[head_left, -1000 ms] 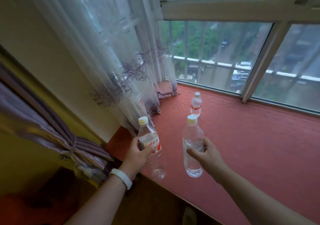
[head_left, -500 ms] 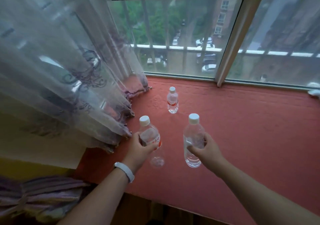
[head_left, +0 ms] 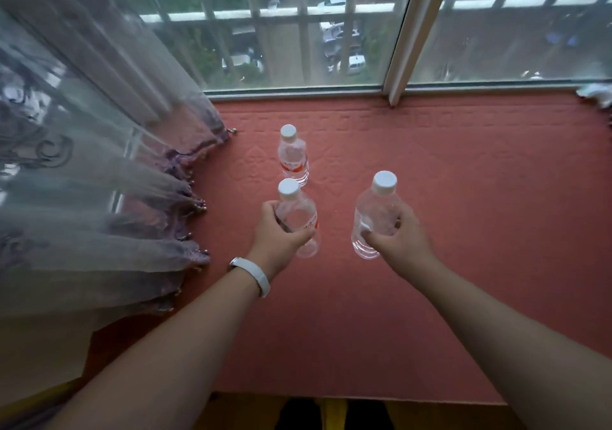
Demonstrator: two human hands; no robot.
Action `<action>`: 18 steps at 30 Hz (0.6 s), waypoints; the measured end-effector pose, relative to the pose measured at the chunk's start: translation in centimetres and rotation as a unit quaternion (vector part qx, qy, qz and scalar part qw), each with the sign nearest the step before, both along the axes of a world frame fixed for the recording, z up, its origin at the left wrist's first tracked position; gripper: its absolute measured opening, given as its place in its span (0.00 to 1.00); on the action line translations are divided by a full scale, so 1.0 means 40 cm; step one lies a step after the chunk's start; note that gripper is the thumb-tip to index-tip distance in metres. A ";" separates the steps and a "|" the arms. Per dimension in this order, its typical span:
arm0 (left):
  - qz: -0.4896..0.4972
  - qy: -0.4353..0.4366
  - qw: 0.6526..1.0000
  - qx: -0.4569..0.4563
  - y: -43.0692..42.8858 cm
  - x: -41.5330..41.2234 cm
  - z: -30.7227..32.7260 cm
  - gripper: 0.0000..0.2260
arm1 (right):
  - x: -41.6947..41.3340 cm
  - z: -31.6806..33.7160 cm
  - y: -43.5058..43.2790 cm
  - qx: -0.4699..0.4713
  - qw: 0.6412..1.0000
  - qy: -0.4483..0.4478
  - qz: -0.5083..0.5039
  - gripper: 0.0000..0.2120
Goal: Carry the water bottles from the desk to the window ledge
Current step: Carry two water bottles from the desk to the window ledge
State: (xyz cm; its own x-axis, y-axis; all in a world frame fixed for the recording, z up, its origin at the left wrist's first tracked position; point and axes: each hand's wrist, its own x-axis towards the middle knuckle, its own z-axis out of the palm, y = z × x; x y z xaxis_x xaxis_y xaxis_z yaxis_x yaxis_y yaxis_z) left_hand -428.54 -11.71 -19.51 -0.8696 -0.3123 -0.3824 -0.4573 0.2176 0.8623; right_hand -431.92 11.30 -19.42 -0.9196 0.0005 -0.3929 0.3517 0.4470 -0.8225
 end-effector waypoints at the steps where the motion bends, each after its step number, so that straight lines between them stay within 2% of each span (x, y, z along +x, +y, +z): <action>1: -0.011 -0.001 1.000 -0.011 0.000 -0.019 -0.016 0.27 | -0.015 -0.011 -0.002 0.002 1.000 0.002 -0.006 0.32; 5: -0.034 0.003 0.999 -0.037 -0.001 -0.090 -0.080 0.28 | -0.071 -0.062 -0.008 0.011 1.000 0.008 -0.023 0.34; 9: -0.069 0.014 0.997 -0.036 0.006 -0.137 -0.137 0.33 | -0.115 -0.114 -0.011 -0.003 0.999 0.025 -0.029 0.31; 18: -0.080 0.038 0.996 -0.020 0.042 -0.210 -0.225 0.31 | -0.172 -0.201 -0.026 0.024 0.997 0.057 -0.045 0.29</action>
